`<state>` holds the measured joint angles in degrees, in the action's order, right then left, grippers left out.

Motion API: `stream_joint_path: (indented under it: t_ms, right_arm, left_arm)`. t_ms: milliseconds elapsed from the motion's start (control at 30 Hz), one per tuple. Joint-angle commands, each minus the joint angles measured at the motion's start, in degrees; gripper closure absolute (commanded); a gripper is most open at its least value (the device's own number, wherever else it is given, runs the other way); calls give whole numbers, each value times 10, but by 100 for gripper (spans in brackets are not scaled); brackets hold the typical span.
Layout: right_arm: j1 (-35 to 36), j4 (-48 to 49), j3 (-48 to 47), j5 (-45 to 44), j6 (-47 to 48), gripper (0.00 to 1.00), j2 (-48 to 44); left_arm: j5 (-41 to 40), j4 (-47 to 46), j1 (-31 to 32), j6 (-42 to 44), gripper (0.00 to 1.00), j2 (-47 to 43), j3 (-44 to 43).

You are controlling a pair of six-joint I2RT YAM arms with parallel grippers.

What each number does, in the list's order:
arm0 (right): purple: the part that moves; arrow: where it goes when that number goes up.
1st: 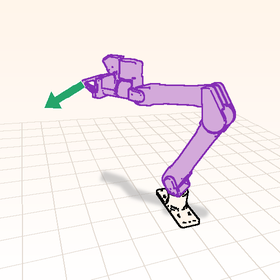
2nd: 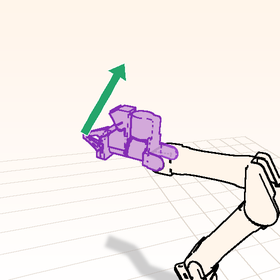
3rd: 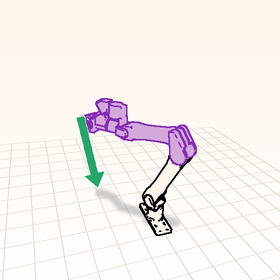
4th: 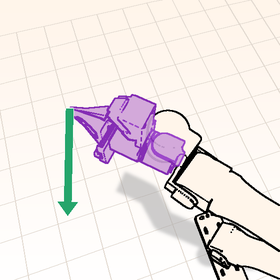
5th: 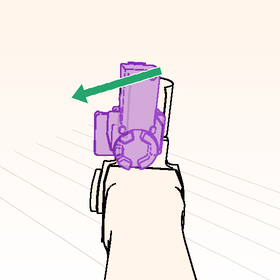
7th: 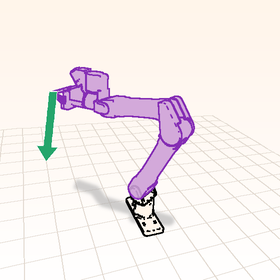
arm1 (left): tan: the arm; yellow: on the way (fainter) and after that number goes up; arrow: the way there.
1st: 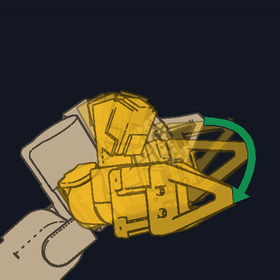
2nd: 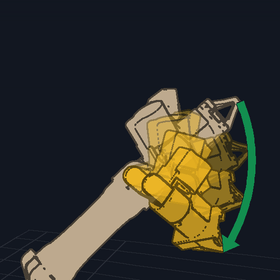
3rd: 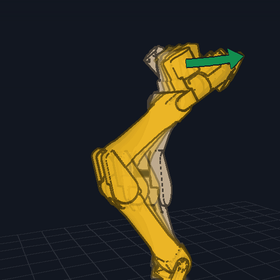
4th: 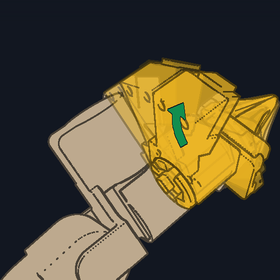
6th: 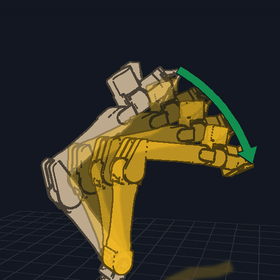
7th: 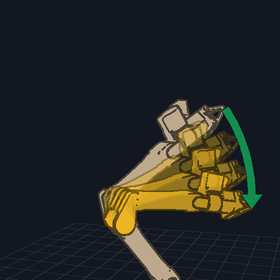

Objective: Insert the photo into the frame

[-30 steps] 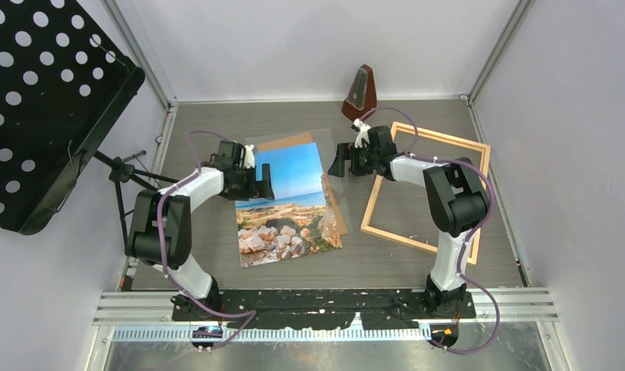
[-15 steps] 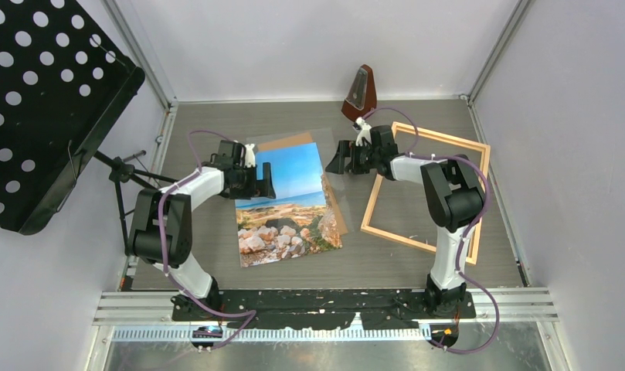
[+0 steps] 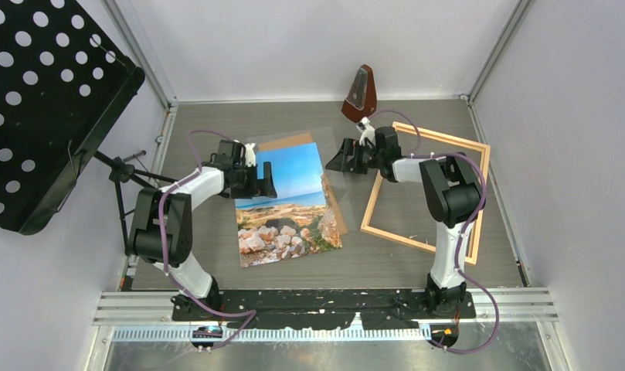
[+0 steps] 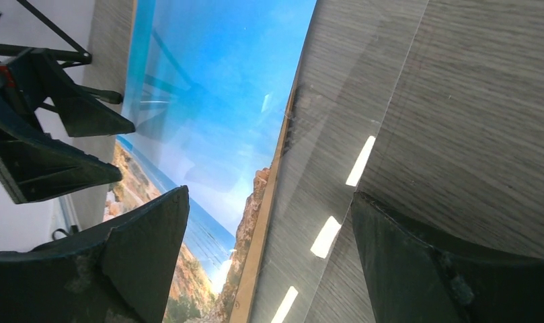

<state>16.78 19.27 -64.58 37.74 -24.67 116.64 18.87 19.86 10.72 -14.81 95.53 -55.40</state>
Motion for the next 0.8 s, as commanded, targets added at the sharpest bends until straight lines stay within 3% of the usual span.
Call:
stream_joint_path:
  t_ms: [0,500,767]
  right_arm:
    - [-3,43,16,61,-48,5,-9]
    - [-13,216,63,176,-172,16,-42]
    - [-12,250,68,200,-200,25,-40]
  left_arm:
    - [36,-18,4,-8,4,15,5]
    - [40,-20,16,-2,5,19,-1]
    - [48,-22,16,1,5,19,0]
